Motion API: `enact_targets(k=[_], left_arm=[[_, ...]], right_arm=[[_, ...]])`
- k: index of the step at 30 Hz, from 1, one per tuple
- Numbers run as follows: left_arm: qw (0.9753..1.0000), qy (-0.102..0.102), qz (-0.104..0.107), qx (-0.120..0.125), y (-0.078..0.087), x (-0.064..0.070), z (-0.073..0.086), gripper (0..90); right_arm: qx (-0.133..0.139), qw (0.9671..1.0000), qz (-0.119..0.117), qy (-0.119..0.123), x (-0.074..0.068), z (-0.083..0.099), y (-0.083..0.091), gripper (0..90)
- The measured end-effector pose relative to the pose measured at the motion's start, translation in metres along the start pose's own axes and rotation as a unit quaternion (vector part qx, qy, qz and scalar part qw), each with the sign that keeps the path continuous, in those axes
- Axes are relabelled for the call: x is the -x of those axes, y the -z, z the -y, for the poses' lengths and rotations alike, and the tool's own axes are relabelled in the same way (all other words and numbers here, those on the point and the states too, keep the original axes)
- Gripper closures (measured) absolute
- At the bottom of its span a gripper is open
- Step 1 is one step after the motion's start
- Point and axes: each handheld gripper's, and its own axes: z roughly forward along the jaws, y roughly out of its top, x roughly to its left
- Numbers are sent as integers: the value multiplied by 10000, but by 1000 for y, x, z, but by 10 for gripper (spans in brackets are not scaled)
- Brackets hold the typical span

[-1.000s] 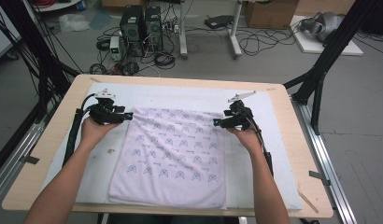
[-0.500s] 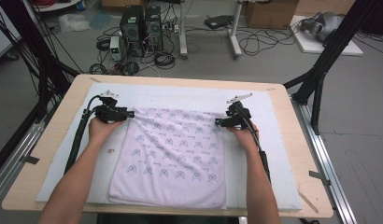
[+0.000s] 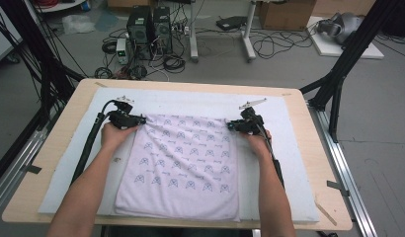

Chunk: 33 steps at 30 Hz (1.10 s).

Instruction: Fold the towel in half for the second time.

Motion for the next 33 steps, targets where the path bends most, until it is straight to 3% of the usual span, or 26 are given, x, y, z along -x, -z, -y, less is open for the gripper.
enact_targets(k=[2, 5, 10, 16, 21, 23, 25, 28, 31, 33], left_arm=[[10000, 23, 18, 25, 2, -1, 0, 852], [9998, 1, 92, 196, 10, -1, -3, 854], [9979, -267, 220, 539, 35, 7, -12, 854], [9932, -662, 367, 888, 74, 22, -9, 854], [9882, -903, 532, 1118, 106, 43, 18, 854], [9869, -1073, 629, 1023, 115, 51, 34, 854], [9868, -1042, 773, 972, 121, 57, 53, 853], [9860, -1089, 952, 830, 125, 65, 80, 851], [9856, -1170, 1033, 655, 126, 72, 100, 842], [9860, -1219, 1015, 507, 126, 75, 108, 811]], right_arm=[[9, 9998, -127, -119, 3, 1, 2, 833], [32, 9999, -87, -92, 2, -1, 8, 836], [352, 9993, -90, 102, -6, -10, 31, 838], [600, 9974, -263, 302, -23, -15, 65, 837], [795, 9938, -533, 569, -50, -5, 89, 837], [827, 9923, -695, 614, -61, 7, 95, 837], [786, 9916, -747, 711, -72, 23, 100, 836], [696, 9916, -866, 654, -82, 45, 104, 831], [630, 9915, -931, 658, -91, 63, 106, 809], [415, 9922, -922, 726, -96, 72, 103, 745]])
